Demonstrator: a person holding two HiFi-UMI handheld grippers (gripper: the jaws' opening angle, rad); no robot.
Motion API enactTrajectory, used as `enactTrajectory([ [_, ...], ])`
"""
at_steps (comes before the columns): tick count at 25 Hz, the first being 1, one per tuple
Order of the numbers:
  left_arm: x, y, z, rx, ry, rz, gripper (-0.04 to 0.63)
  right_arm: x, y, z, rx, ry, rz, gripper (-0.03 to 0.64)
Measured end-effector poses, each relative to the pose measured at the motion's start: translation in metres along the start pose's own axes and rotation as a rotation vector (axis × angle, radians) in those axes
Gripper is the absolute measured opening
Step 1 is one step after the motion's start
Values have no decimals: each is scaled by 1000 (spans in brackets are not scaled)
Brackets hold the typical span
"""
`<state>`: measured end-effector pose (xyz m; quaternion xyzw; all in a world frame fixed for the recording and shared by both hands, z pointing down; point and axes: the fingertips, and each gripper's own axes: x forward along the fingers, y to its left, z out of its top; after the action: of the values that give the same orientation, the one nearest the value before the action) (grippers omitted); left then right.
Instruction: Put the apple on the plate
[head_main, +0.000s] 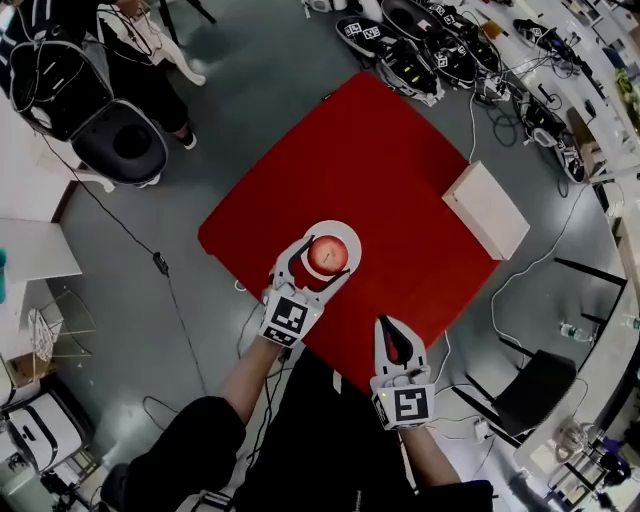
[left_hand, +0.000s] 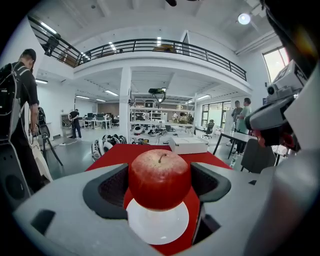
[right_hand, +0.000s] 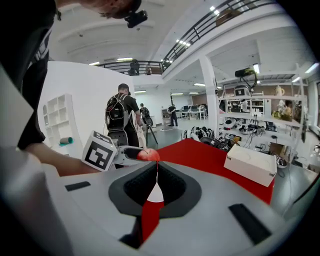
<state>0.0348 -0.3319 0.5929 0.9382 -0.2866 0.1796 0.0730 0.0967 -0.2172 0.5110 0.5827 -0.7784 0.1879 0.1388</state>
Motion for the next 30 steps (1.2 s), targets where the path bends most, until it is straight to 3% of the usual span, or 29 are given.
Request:
enactTrajectory([
  [5, 19, 2, -27, -16, -21, 11, 385, 11, -6, -1, -7, -68, 1, 12],
  [10, 42, 5, -53, -7, -21, 11, 385, 30, -19, -25, 36, -40, -7, 12],
  [19, 55, 6, -101, -20, 21, 28, 385, 30, 2, -61, 55, 31, 33, 12],
  [30, 64, 7, -112, -37, 56, 31, 385, 26, -6, -58, 71, 35, 25, 12],
])
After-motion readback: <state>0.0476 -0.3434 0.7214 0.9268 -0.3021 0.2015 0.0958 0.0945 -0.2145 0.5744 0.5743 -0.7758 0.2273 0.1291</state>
